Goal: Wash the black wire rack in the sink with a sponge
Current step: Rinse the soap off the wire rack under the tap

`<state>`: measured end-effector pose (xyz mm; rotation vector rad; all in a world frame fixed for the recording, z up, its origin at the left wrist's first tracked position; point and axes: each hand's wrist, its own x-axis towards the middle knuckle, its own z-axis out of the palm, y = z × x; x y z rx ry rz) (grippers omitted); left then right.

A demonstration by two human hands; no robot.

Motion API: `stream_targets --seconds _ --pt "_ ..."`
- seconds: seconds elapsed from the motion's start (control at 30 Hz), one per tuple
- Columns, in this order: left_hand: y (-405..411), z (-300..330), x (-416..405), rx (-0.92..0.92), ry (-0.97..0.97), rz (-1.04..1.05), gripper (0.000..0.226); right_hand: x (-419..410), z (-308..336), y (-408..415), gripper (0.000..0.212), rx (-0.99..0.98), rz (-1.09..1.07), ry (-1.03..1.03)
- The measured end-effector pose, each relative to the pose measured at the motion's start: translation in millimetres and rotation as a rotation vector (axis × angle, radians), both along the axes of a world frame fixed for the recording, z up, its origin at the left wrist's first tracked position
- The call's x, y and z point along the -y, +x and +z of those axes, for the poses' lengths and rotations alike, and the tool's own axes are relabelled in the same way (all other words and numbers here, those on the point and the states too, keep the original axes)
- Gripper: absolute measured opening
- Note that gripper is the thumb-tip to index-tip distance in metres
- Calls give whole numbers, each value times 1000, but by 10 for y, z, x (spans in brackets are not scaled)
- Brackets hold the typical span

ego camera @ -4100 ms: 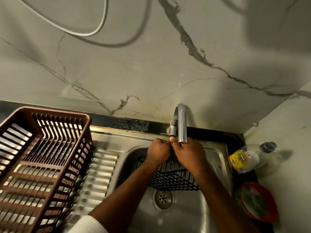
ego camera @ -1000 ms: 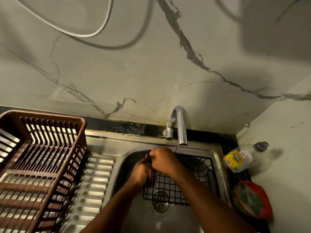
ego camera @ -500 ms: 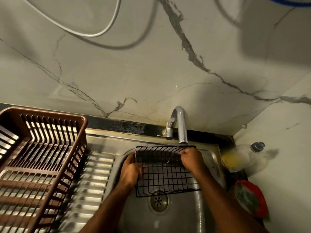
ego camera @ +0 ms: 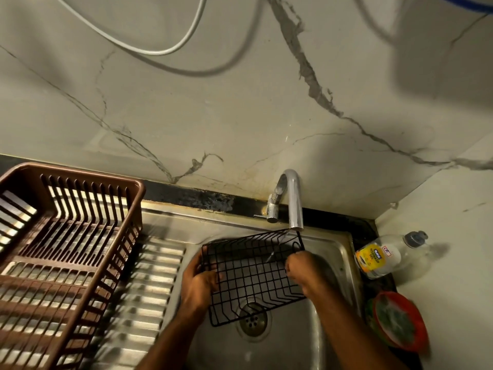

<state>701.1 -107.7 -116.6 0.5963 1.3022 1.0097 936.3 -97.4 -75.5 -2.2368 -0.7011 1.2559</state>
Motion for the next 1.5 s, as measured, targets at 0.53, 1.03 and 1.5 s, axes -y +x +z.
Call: stream_targets --seconds 0.53,1.03,1.5 --pt "-173 161 104 6 83 102 78 74 -136 -239 22 69 193 -57" --pt "-167 221 31 -55 321 7 94 621 -82 -1021 61 539 1185 -5" --pt "25 219 -408 9 482 -131 96 545 -7 -127 71 744 872 -145"
